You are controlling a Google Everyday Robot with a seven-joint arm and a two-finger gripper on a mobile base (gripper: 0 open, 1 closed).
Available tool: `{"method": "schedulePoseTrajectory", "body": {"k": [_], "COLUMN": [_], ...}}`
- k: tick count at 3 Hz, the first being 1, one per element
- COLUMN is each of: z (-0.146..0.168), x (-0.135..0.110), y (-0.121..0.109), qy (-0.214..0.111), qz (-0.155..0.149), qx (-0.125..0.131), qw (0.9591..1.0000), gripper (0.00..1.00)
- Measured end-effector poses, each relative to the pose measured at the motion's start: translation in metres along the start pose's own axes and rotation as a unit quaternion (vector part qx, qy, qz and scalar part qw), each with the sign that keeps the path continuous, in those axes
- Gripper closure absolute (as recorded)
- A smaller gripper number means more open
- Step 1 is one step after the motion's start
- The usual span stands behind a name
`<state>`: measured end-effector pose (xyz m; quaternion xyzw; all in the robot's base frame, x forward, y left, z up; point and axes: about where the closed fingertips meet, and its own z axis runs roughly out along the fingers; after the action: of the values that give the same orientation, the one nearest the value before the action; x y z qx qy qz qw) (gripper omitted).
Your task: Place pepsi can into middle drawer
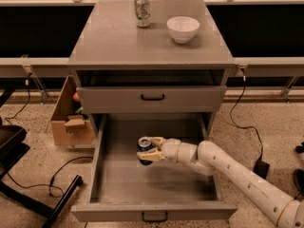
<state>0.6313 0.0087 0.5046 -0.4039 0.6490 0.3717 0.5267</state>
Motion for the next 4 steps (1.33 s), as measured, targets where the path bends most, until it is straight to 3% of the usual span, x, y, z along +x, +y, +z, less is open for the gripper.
{"method": "schedulePoseTrajectory", "body": {"k": [2, 3, 4], "z": [0.036, 0.037, 0.037], "x": [0.043, 0.045, 0.045], "y": [0.048, 0.049, 0.049], "qy": [-0.001, -0.001, -0.001], "qz": [0.015, 0.016, 0.016], "qx": [-0.038, -0.039, -0.039], "qw": [0.9992, 0.9991, 0.9991], "gripper": [1.0, 0.83, 0.6]}}
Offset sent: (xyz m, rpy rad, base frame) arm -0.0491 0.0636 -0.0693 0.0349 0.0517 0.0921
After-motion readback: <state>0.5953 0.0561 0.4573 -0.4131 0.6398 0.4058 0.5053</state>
